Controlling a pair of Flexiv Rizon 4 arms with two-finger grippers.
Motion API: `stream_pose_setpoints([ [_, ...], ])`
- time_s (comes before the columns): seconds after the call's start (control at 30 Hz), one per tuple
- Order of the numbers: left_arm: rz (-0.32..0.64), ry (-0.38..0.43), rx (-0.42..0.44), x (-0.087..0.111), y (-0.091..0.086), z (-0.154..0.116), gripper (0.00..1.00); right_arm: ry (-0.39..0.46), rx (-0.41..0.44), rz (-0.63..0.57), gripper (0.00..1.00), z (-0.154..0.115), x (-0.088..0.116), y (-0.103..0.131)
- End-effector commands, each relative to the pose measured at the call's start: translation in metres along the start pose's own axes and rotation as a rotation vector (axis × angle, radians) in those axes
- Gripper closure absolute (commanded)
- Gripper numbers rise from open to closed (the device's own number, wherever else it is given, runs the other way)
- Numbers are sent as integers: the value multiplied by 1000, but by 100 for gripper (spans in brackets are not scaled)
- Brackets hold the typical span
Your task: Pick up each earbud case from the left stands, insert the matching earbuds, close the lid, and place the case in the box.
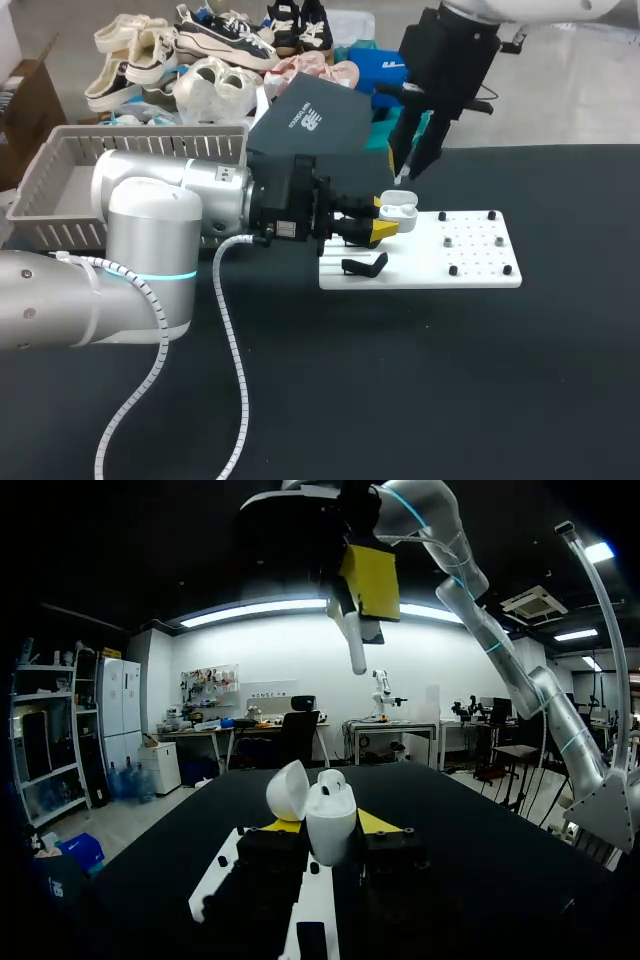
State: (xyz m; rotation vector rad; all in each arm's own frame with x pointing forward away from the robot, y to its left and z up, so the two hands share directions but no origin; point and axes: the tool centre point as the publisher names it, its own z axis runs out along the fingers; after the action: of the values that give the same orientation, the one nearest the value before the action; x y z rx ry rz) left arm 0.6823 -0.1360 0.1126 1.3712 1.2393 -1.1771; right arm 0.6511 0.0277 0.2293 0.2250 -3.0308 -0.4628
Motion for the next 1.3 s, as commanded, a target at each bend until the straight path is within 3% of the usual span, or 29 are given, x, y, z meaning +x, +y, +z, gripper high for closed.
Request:
stream_pose_setpoints([
  [0.03, 1, -1, 2, 1, 1, 0, 100, -25, 1, 3, 100, 1, 6, -1],
  [0.43, 1, -1, 2, 1, 1, 0, 100, -30, -7, -20, 100, 0, 6, 2],
  [0.63, 1, -1, 2, 1, 1, 0, 100, -86, -3, -188, 100, -2, 7, 13],
  [0.77, 1, -1, 2, 1, 1, 0, 100, -73, 18, -351, 100, 3, 10, 18],
  [0.83, 1, -1, 2, 1, 1, 0, 100, -64, 28, -376, 100, 4, 11, 18],
  [1.3, 1, -1, 2, 1, 1, 0, 100, -25, 51, -306, 100, 24, 3, 7],
])
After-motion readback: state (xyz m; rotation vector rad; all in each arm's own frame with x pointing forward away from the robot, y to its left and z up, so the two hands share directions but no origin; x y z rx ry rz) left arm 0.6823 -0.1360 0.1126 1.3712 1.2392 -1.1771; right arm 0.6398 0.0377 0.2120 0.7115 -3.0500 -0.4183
